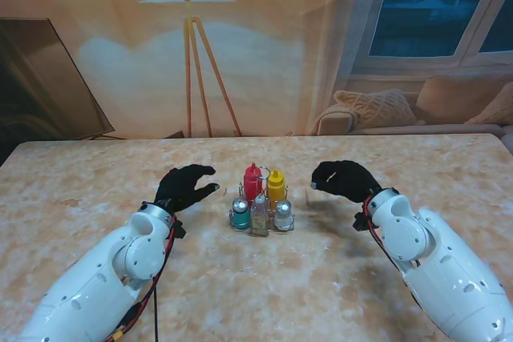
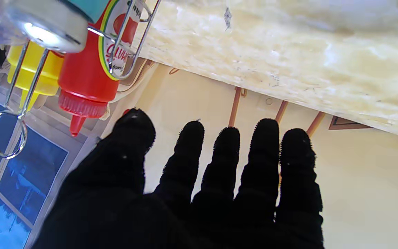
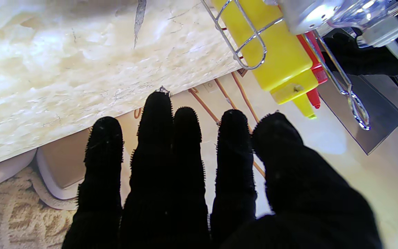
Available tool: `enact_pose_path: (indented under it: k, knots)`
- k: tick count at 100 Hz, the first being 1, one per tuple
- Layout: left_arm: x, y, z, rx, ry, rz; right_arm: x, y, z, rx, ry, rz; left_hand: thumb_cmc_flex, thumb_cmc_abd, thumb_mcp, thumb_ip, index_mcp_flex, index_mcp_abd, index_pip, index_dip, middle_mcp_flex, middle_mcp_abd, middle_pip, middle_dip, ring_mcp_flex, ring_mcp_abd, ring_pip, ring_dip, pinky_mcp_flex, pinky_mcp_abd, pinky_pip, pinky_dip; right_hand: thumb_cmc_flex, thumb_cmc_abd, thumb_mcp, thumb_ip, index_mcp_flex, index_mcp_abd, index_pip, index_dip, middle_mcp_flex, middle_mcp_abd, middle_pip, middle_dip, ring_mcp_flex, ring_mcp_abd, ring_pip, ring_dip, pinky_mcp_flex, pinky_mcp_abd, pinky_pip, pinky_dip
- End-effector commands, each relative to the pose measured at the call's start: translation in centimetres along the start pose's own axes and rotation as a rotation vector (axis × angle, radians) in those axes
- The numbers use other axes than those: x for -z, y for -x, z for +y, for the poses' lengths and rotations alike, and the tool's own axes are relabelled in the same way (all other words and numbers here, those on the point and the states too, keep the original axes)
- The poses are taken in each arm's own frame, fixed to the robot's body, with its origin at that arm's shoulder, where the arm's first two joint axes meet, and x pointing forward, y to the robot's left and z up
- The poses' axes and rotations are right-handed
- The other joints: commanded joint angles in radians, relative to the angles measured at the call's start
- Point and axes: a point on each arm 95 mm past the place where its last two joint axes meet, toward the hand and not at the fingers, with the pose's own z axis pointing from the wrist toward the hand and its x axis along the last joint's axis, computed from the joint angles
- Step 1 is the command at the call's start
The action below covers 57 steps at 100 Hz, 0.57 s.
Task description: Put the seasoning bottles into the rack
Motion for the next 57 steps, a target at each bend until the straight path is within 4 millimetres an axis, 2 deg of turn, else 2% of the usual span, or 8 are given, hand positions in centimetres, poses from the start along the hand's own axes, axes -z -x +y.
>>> enact_pose_path:
  k: [1,57]
  knots:
    - [-0.4,-0.45,-0.2,-0.005,0.014,0.021,0.01,-0.29,-0.65,-0.005,-0.024,0.003,0.009,0.038,-0.029,0.024,-0.027,0.011,-0.019,-0.008,-0.034,-0.005,0.003,-0.002,-0.024,0.002,-0.021,-0.021,-0.018,-0.011,-0.009,-0.023,0.014,0.037,-0.022,0.023,-0.009,-0.004,0.001,0.015,0.003,-0.004,0.015,0.013,-0.013,0.001,0.017,0.02,-0.017,0.01,0.018,-0.009]
    - [0.37,-0.37,0.08,0.026,0.011,0.004,0.47,-1.06,-0.68,0.003,-0.02,0.023,0.025,0.047,-0.066,0.028,-0.025,0.01,-0.012,0.001,-0.046,-0.007,0.008,0.002,-0.031,0.008,-0.011,-0.014,-0.025,-0.011,-0.009,-0.028,0.017,0.04,-0.032,0.026,-0.007,-0.011,0.002,0.022,0.003,-0.008,0.026,0.023,-0.018,-0.002,0.034,0.034,-0.019,0.016,0.023,-0.002]
